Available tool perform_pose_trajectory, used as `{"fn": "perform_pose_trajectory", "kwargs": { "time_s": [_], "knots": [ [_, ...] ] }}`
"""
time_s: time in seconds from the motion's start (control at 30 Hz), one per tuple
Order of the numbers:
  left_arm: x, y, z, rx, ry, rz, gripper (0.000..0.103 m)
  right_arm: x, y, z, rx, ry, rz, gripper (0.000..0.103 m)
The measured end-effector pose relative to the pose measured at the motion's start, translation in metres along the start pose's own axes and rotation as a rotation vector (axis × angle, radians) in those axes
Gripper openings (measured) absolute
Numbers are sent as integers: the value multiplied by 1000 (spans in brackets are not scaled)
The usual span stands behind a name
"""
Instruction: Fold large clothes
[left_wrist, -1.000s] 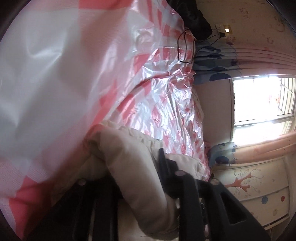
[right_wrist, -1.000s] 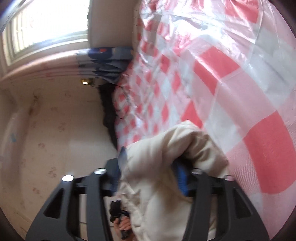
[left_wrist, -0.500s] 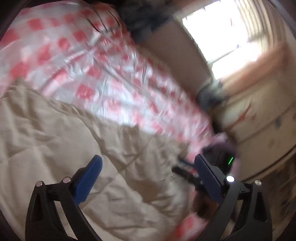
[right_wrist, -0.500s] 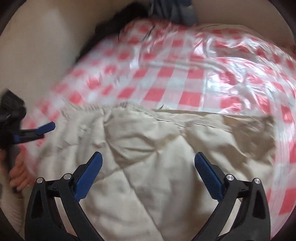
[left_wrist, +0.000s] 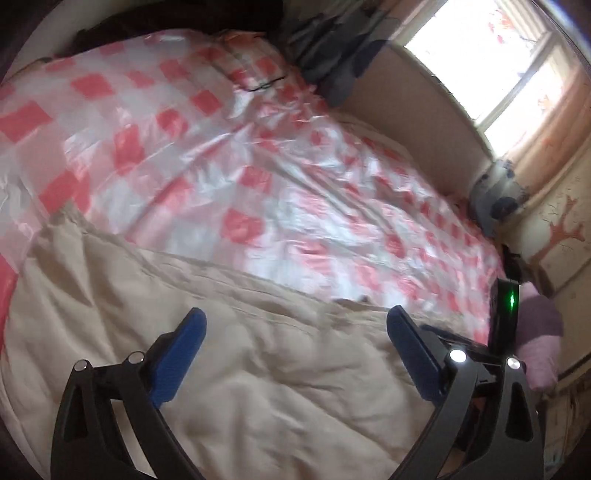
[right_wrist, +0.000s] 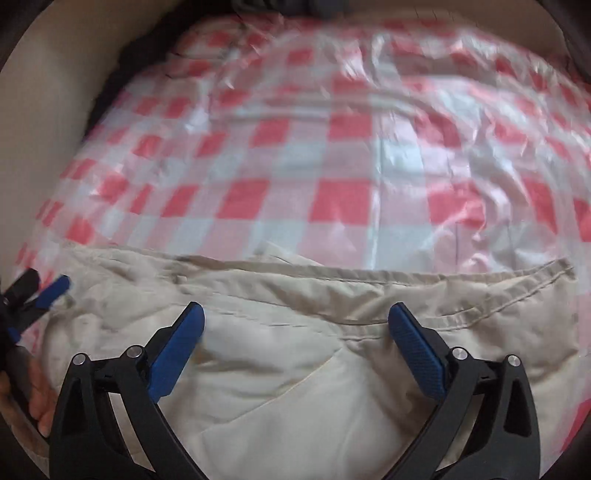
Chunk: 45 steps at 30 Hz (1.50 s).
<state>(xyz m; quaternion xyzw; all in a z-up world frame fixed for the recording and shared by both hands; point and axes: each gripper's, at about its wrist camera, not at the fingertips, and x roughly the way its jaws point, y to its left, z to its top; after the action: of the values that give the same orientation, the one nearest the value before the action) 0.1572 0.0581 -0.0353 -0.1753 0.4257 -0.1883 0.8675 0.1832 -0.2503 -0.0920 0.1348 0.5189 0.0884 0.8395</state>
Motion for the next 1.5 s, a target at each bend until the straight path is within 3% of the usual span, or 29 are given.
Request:
{"fn": "perform_pose_trajectory", "kwargs": {
  "time_s": [0.03,0.1,0.23,0.3,0.33,0.4,0.47,0.5,0.57,0.6,0.67,0.7,0.77,0.87,0.93,0.97,1.0,1.03,1.13,1.23,1.33,1.43,1.5],
  "knots": [
    [19,19,-2,-24,38,34,94,20,-6,-2,-5,38,-6,97],
    [41,42,-11,-70,77,18,94,25,-11,-2,11,-5,4,97],
    [33,34,-7,-61,91,59,94,18,-9,9,-4,43,-32,96],
    [0,24,-8,-66,47,0,94,-20,-4,3,-4,-52,-17,96],
    [-15,17,-10,-46,24,-11,94,-44,-4,-6,-15,-117,9,96],
    [-41,11,-20,17,-26,0,94,-70,-5,-27,-37,-201,-18,96],
    [-43,22,-32,45,-33,45,94,-66,-19,-49,-55,-234,-81,96],
    [-35,34,-36,31,-10,55,94,-43,-34,-59,-49,-195,-139,97],
    [-19,54,-43,-18,19,1,93,-26,-65,-63,18,-188,9,97],
    [-19,53,-42,-19,15,19,91,-30,-70,-59,47,-180,33,96],
    [-27,43,-41,-9,5,56,91,-43,-64,-56,44,-135,-21,96],
    [-39,38,-42,-8,-12,63,91,-58,-56,-60,37,-154,-38,96],
    [-68,26,-52,28,-61,47,91,-102,-25,-83,-48,-258,25,96],
    [-106,16,-77,85,-156,60,91,-131,14,-129,-179,-314,21,96],
    [-107,22,-93,88,-146,82,91,-108,24,-150,-217,-246,-30,96],
    [-99,29,-97,79,-110,90,91,-76,22,-158,-233,-146,-78,97],
    [-85,39,-102,76,-59,100,90,-62,20,-166,-242,-156,-69,97],
    [-74,44,-106,99,-36,119,89,-62,19,-168,-238,-176,-61,97],
    [-84,35,-103,95,-36,140,88,-77,28,-150,-160,-64,-83,97],
    [-118,17,-103,67,-106,68,88,-116,62,-139,-220,-173,-23,97],
    [-128,3,-103,39,-118,42,91,-120,99,-108,-270,-201,7,97],
    [-122,3,-104,-14,-125,53,96,-73,109,-67,-249,-143,-33,97],
    [-105,15,-105,-42,-100,87,96,-4,96,-60,-179,27,-57,97]
  ]
}}
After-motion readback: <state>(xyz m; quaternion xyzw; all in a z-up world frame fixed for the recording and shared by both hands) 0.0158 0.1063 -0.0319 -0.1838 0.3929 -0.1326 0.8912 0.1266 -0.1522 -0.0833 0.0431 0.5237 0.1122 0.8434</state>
